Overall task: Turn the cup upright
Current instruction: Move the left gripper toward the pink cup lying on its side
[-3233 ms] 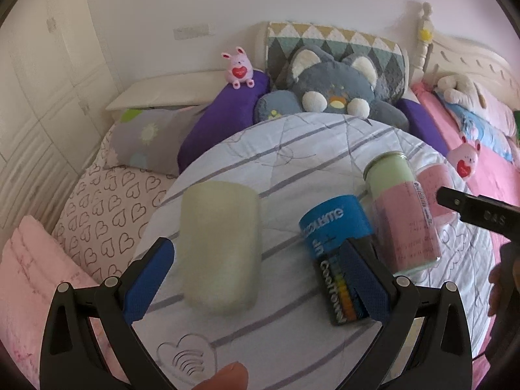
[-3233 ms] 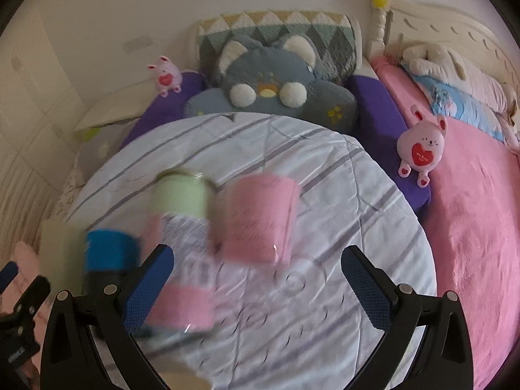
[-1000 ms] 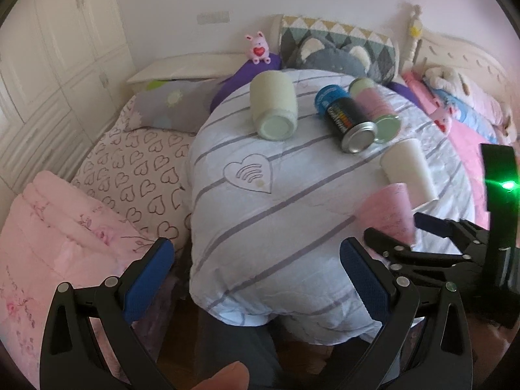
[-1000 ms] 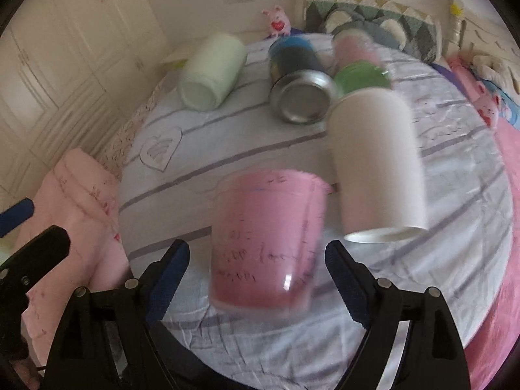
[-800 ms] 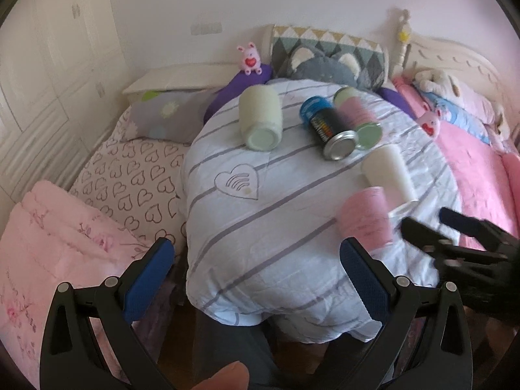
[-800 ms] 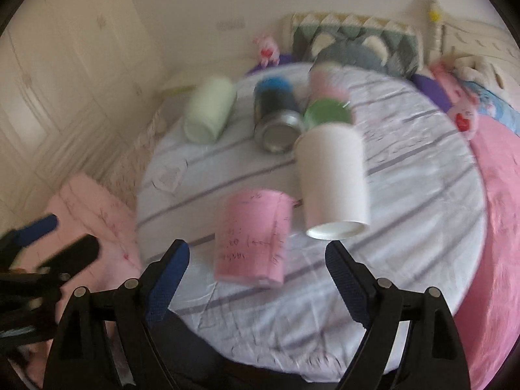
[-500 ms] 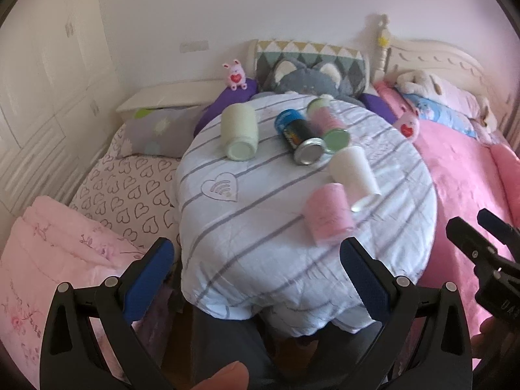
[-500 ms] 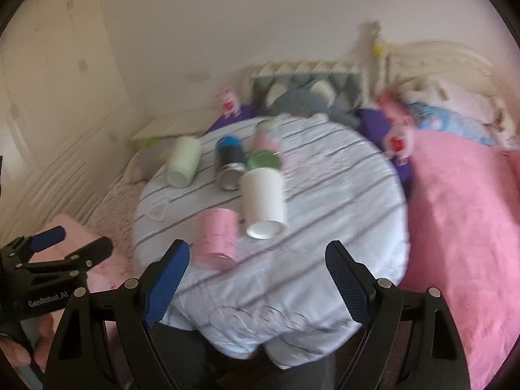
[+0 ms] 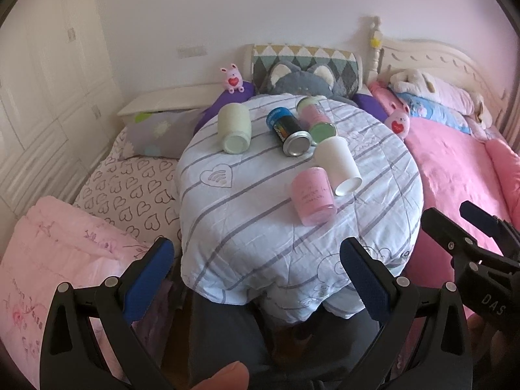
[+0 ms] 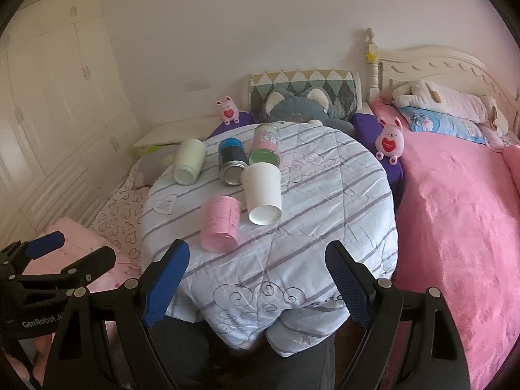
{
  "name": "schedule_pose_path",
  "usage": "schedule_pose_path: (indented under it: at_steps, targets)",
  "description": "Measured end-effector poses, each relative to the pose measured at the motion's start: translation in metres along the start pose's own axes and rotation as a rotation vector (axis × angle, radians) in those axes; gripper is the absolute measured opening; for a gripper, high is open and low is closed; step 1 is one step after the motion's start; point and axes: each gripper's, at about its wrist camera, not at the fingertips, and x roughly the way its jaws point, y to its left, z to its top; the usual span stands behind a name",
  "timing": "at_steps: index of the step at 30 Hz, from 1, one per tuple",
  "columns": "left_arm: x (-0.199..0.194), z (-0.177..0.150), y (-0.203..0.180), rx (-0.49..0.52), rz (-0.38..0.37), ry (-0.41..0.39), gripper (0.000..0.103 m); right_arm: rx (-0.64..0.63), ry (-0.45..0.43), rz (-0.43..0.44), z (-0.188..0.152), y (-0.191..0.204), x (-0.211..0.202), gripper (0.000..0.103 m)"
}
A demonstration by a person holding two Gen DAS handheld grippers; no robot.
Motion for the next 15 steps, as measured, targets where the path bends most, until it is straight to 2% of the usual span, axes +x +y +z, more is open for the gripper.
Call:
schedule_pose_path:
  at_steps: [8, 15]
  targets:
    - [0.0, -0.001, 0.0, -0.009, -0.005, 0.006, 0.103, 0.009, 0.007, 0.013, -0.002, -0.004, 0.002, 0.087]
    - [0.011, -0.002, -0.003, -0.02, -0.011, 0.045, 0.103, 0.016, 0.014, 0.004, -0.002, -0.014, 0.004, 0.087]
